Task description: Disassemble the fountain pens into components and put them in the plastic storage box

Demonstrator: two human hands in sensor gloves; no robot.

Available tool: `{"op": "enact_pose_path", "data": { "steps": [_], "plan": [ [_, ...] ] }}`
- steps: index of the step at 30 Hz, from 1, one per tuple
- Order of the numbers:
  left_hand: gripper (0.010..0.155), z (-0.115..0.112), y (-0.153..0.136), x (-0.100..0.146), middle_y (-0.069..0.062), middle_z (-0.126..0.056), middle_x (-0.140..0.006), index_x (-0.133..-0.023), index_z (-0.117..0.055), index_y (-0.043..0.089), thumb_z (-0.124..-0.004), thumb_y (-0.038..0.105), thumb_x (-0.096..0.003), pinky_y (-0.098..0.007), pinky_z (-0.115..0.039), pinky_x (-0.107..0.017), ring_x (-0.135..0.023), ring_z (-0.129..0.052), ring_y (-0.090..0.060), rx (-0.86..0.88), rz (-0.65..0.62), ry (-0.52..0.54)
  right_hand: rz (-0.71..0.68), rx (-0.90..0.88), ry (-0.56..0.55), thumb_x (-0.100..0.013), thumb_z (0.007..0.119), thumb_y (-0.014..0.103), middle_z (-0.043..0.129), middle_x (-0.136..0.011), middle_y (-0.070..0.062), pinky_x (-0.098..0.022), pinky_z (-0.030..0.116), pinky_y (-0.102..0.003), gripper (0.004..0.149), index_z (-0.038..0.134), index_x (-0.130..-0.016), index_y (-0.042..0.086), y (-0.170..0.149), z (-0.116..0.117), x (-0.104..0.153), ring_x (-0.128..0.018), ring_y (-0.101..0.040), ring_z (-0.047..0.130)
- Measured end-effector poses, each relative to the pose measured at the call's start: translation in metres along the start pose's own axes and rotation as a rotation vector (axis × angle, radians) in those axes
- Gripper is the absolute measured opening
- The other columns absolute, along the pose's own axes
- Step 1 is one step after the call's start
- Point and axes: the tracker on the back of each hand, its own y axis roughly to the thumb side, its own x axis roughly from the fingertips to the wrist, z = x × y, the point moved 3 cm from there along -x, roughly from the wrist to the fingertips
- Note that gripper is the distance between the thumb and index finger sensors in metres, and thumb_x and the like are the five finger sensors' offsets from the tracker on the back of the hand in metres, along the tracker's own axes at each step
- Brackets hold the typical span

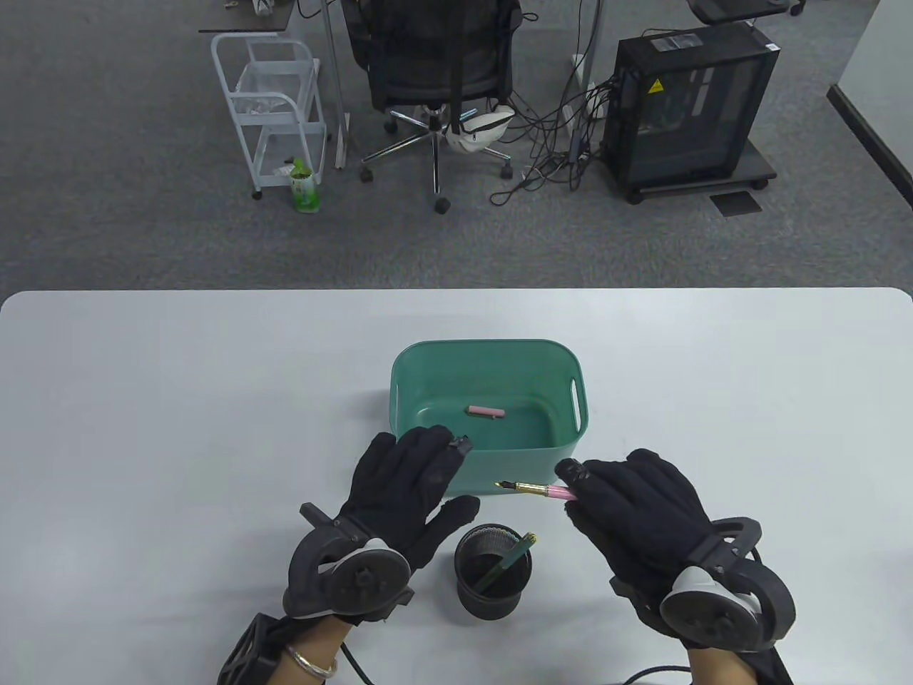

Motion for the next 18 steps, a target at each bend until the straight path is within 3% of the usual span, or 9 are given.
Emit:
{"op": "enact_pose_path", "data": {
  "steps": [18],
  "plan": [
    [0.066,0.006,0.013,0.009,-0.017,-0.071,-0.12,-0.12,-0.063,0.015,-0.066,0.056,-0.0671,-0.062,-0.044,-0.085,-0.109,-0.068,-0.038,0.012,-0.103,0.05,-0.017,0.021,0.049,-0.057,0.073,0.046,0.088,-0.087,0.003,-0.072,0.065,-0.047,0.044,0.084,-0.096,0.031,0.005,0.012,-0.001,-0.074,-0.016,0.09]
  ]
}}
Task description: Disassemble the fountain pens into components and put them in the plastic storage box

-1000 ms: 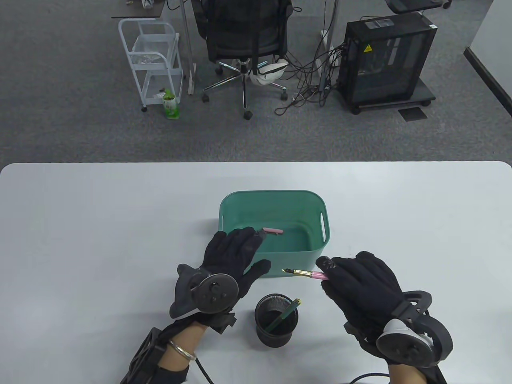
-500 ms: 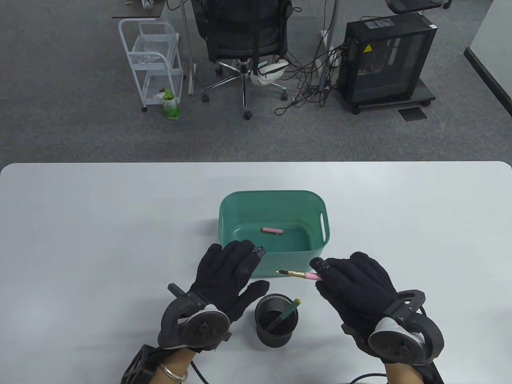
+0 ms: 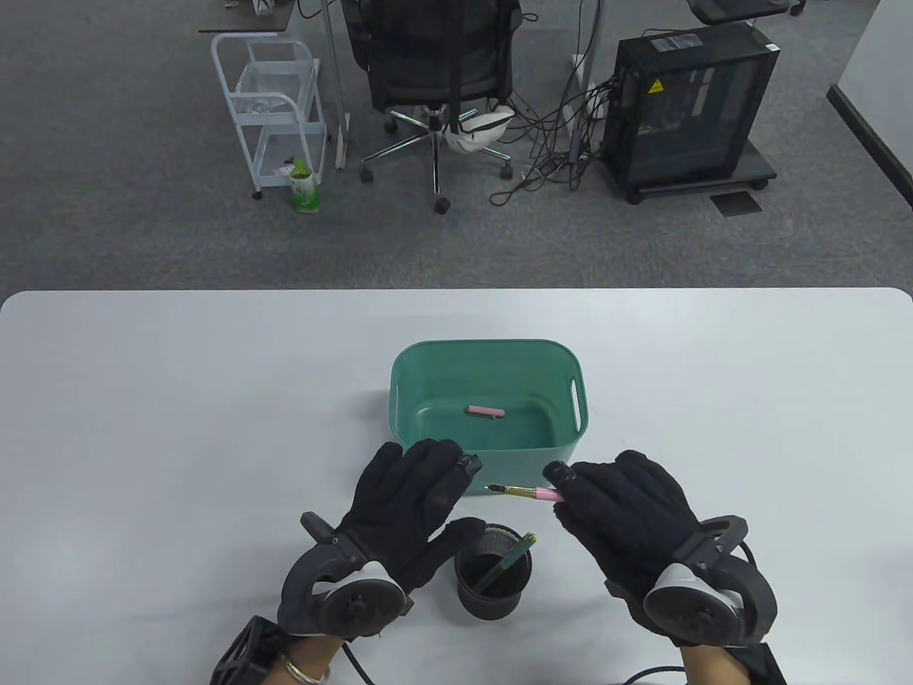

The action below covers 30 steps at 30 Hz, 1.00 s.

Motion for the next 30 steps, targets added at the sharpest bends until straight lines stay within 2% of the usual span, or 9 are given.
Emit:
{"op": "enact_pose_path", "data": {
  "steps": [5,10,21,30],
  "plan": [
    [0.064,-0.002,0.005,0.001,-0.015,-0.074,-0.118,-0.118,-0.065,0.016,-0.067,0.055,-0.0668,-0.061,-0.046,-0.084,-0.107,-0.071,-0.037,0.025,-0.055,0.048,-0.024,-0.01,0.016,-0.056,0.073,0.046,0.088,-0.087,0.004,-0.072,0.065,-0.047,0.044,0.084,-0.096,0.031,0.007,0.005,0.0,-0.074,-0.016,0.089],
    [0.062,-0.007,0.008,0.001,-0.013,-0.076,-0.117,-0.116,-0.067,0.017,-0.067,0.054,-0.0667,-0.06,-0.047,-0.084,-0.106,-0.073,-0.035,0.006,-0.079,0.043,-0.048,-0.012,0.033,-0.056,0.073,0.046,0.088,-0.087,0.004,-0.072,0.065,-0.048,0.044,0.084,-0.096,0.031,0.013,0.009,0.0,-0.074,-0.016,0.089],
    [0.054,-0.006,0.011,0.002,-0.008,-0.092,-0.1,-0.106,-0.077,0.015,-0.07,0.051,-0.0663,-0.055,-0.06,-0.079,-0.09,-0.089,-0.029,0.001,-0.098,0.082,-0.072,-0.027,0.045,-0.056,0.073,0.046,0.088,-0.087,0.005,-0.073,0.065,-0.047,0.044,0.084,-0.097,0.031,0.019,0.013,0.001,-0.075,-0.016,0.089],
    [0.045,-0.005,0.014,0.002,-0.005,-0.097,-0.089,-0.096,-0.083,0.016,-0.07,0.048,-0.0667,-0.053,-0.064,-0.076,-0.081,-0.093,-0.026,0.009,-0.121,0.107,-0.083,-0.036,0.056,-0.056,0.072,0.046,0.087,-0.088,0.005,-0.073,0.064,-0.048,0.044,0.083,-0.097,0.032,0.021,0.015,0.001,-0.076,-0.016,0.089]
  ]
}}
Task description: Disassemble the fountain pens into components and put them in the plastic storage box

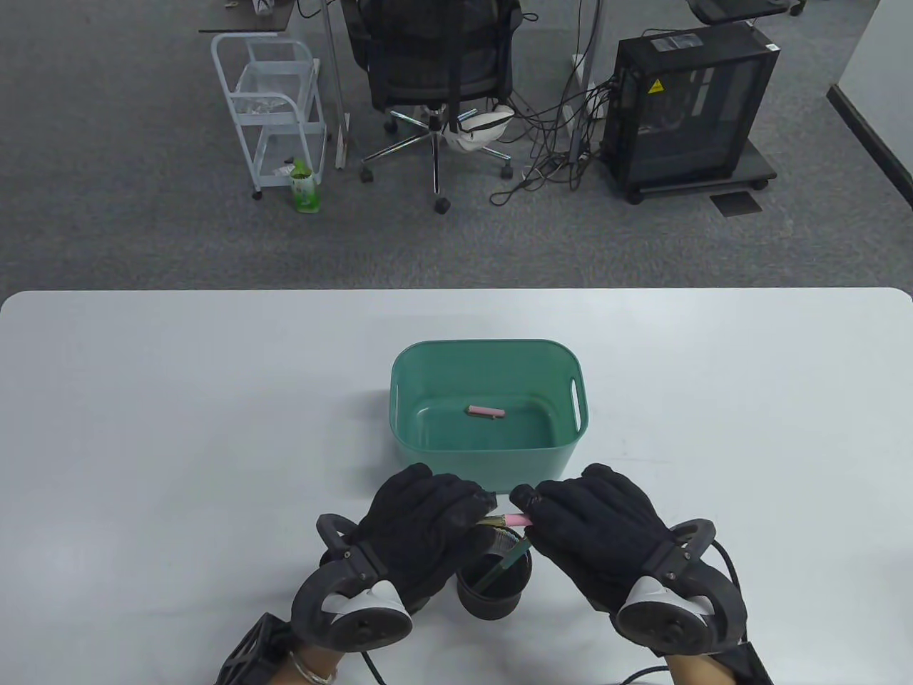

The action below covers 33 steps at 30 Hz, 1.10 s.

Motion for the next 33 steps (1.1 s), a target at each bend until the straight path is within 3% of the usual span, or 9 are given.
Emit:
{"op": "enact_pose_path", "data": {
  "steps": [10,24,28,31,33],
  "plan": [
    [0.045,-0.0016,0.0019,0.0005,-0.002,-0.096,-0.061,-0.081,-0.086,0.009,-0.058,0.042,-0.0692,-0.046,-0.073,-0.062,-0.052,-0.094,-0.018,0.064,-0.059,0.004,-0.029,-0.019,-0.022,-0.056,0.073,0.044,0.087,-0.087,0.006,-0.073,0.064,-0.047,0.043,0.084,-0.095,0.031,0.008,0.0021,0.0005,-0.075,-0.015,0.088],
    [0.052,-0.0009,-0.0031,0.0001,0.0,-0.1,-0.055,-0.074,-0.09,0.012,-0.05,0.046,-0.0688,-0.046,-0.076,-0.058,-0.046,-0.097,-0.018,0.073,-0.026,0.006,-0.04,0.003,-0.033,-0.056,0.073,0.045,0.087,-0.087,0.006,-0.073,0.064,-0.047,0.043,0.083,-0.095,0.032,0.01,0.0024,0.0008,-0.075,-0.015,0.088],
    [0.058,-0.0003,-0.0038,0.0008,-0.005,-0.101,-0.071,-0.087,-0.087,0.01,-0.053,0.053,-0.0682,-0.049,-0.071,-0.065,-0.061,-0.097,-0.024,0.069,-0.02,0.012,-0.039,0.006,-0.029,-0.056,0.073,0.045,0.087,-0.088,0.006,-0.073,0.064,-0.047,0.043,0.083,-0.095,0.032,0.0091,0.0021,0.001,-0.075,-0.015,0.088],
    [0.059,-0.0001,-0.0033,0.0016,-0.008,-0.094,-0.085,-0.101,-0.075,0.012,-0.061,0.058,-0.0661,-0.05,-0.067,-0.069,-0.074,-0.092,-0.026,0.051,-0.015,0.013,-0.037,0.003,-0.03,-0.056,0.073,0.045,0.087,-0.088,0.006,-0.073,0.064,-0.047,0.043,0.083,-0.095,0.032,0.0085,0.0019,0.001,-0.075,-0.015,0.089],
    [0.06,0.0002,-0.0026,0.0016,-0.008,-0.091,-0.09,-0.105,-0.068,0.012,-0.066,0.057,-0.0648,-0.05,-0.066,-0.071,-0.077,-0.09,-0.025,0.044,-0.016,0.014,-0.035,0.009,-0.031,-0.056,0.073,0.045,0.087,-0.088,0.006,-0.073,0.064,-0.047,0.043,0.083,-0.096,0.032,0.0078,0.0018,0.001,-0.075,-0.015,0.088]
  ]
}}
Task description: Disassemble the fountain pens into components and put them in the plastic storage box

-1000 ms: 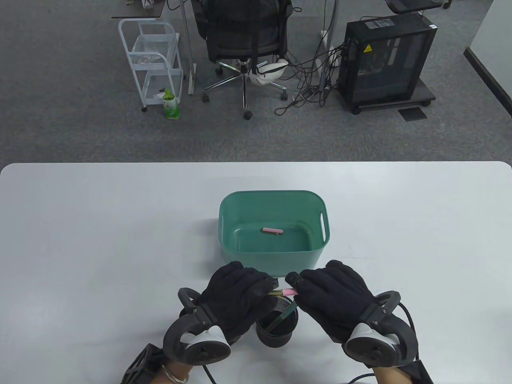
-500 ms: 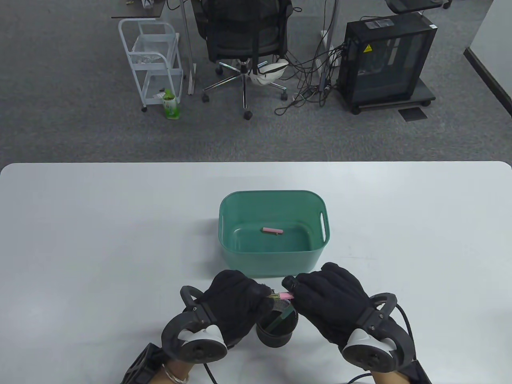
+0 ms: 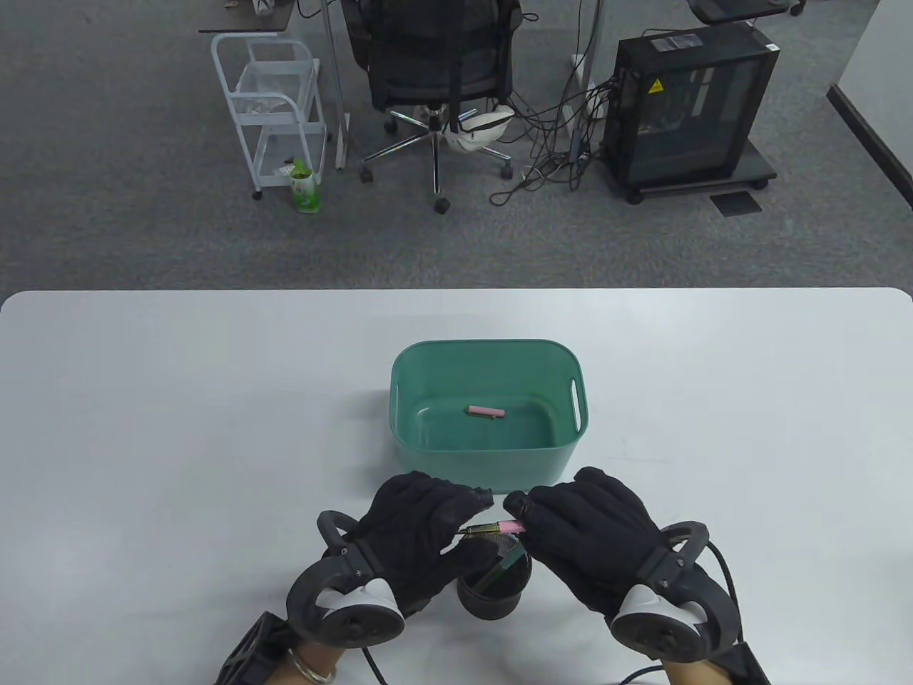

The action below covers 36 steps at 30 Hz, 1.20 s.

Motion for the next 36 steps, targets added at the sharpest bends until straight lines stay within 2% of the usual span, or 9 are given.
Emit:
{"op": "enact_pose_path", "data": {
  "steps": [3,9,36],
  "plan": [
    [0.058,0.0001,0.0005,0.0001,-0.006,-0.089,-0.091,-0.104,-0.065,0.013,-0.071,0.055,-0.0643,-0.049,-0.065,-0.072,-0.078,-0.089,-0.024,-0.01,0.0,-0.002,0.003,0.003,-0.001,-0.056,0.073,0.046,0.087,-0.088,0.006,-0.073,0.064,-0.047,0.043,0.083,-0.095,0.033,-0.0011,-0.0005,0.0001,-0.075,-0.015,0.088],
    [0.045,0.0,0.0016,0.0,-0.004,-0.093,-0.086,-0.096,-0.071,0.014,-0.073,0.048,-0.0656,-0.048,-0.067,-0.071,-0.074,-0.092,-0.022,-0.01,-0.011,0.007,0.005,0.004,-0.005,-0.056,0.073,0.046,0.087,-0.088,0.006,-0.073,0.064,-0.047,0.043,0.083,-0.096,0.032,-0.0023,-0.0009,0.0002,-0.075,-0.015,0.088],
    [0.046,-0.0006,-0.0025,-0.0003,-0.002,-0.104,-0.064,-0.081,-0.087,0.012,-0.066,0.05,-0.0663,-0.045,-0.076,-0.059,-0.054,-0.101,-0.019,0.015,0.0,0.018,-0.003,0.014,0.004,-0.056,0.073,0.046,0.087,-0.088,0.006,-0.073,0.064,-0.047,0.043,0.083,-0.096,0.032,-0.001,0.0013,-0.0004,-0.076,-0.015,0.088]
  ]
}}
